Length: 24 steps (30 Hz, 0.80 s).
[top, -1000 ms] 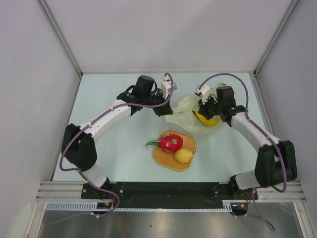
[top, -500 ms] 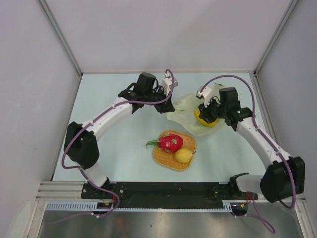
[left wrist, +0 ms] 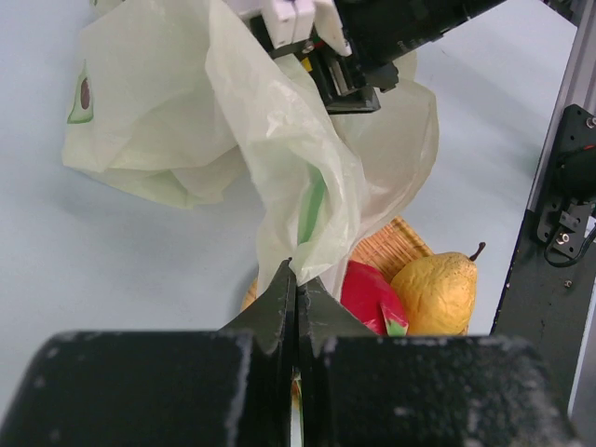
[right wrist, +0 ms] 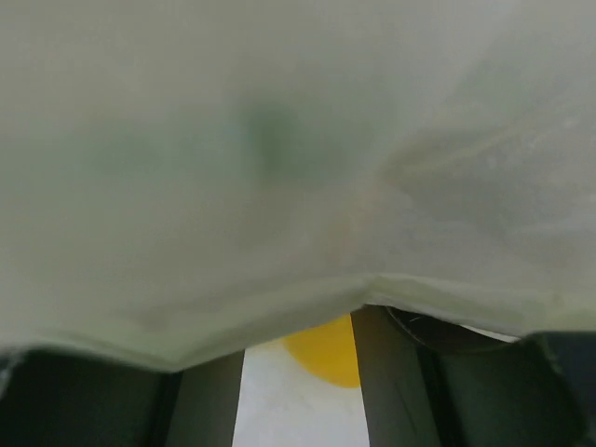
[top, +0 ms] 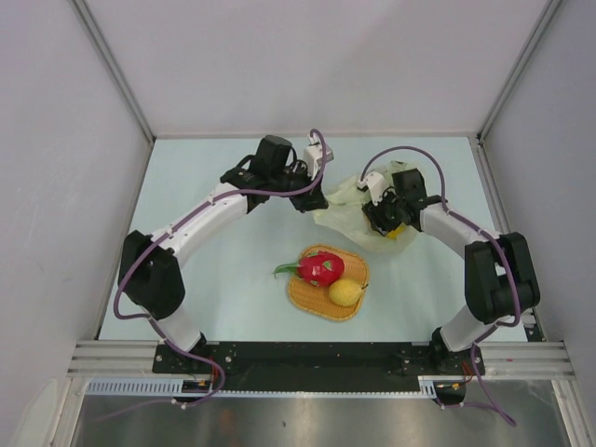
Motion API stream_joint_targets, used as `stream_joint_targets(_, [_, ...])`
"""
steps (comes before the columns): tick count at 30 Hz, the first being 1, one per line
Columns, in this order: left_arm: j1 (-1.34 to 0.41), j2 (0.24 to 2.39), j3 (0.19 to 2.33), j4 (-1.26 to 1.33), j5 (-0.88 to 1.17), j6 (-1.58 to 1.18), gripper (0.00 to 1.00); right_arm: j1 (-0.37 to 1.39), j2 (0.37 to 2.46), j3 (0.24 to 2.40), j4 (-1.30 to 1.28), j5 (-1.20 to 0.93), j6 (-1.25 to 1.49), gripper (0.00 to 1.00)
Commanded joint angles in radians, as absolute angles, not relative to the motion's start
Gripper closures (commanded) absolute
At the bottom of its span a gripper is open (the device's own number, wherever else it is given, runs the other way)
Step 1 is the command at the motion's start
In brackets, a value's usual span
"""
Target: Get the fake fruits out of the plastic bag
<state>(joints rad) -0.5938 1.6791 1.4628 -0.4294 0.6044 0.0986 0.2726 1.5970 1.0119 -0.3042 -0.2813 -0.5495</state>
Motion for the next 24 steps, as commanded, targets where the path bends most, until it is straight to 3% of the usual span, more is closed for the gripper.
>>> stream_joint_targets(1, [-0.598, 1.628, 1.466, -0.420, 0.597, 0.117, 1.00, 0.262, 1.626, 1.015, -0.204, -0.229, -0.592, 0.55])
stream_joint_targets(5, [-0.598, 1.629, 1.471, -0.420, 0.592, 0.121, 1.00, 0.262, 1.571, 1.046, -0.251, -0.225, -0.603, 0.78])
stream_joint_targets(8, [-0.598, 1.637, 1.480, -0.420, 0.592, 0.123, 1.00, 0.273, 1.453, 1.060, -0.348, -0.279, -0.603, 0.85])
stream_joint_targets(19, [-0.598, 1.649, 1.466, -0.394, 0.608, 0.069, 1.00, 0.301, 1.065, 1.058, -0.736, -0.474, -0.706, 0.87])
stream_joint_targets(24, [-0.598, 1.669, 1.486, -0.397, 0.600, 0.077, 1.00, 0.415, 0.931, 1.075, -0.784, -0.566, -0.629, 0.87])
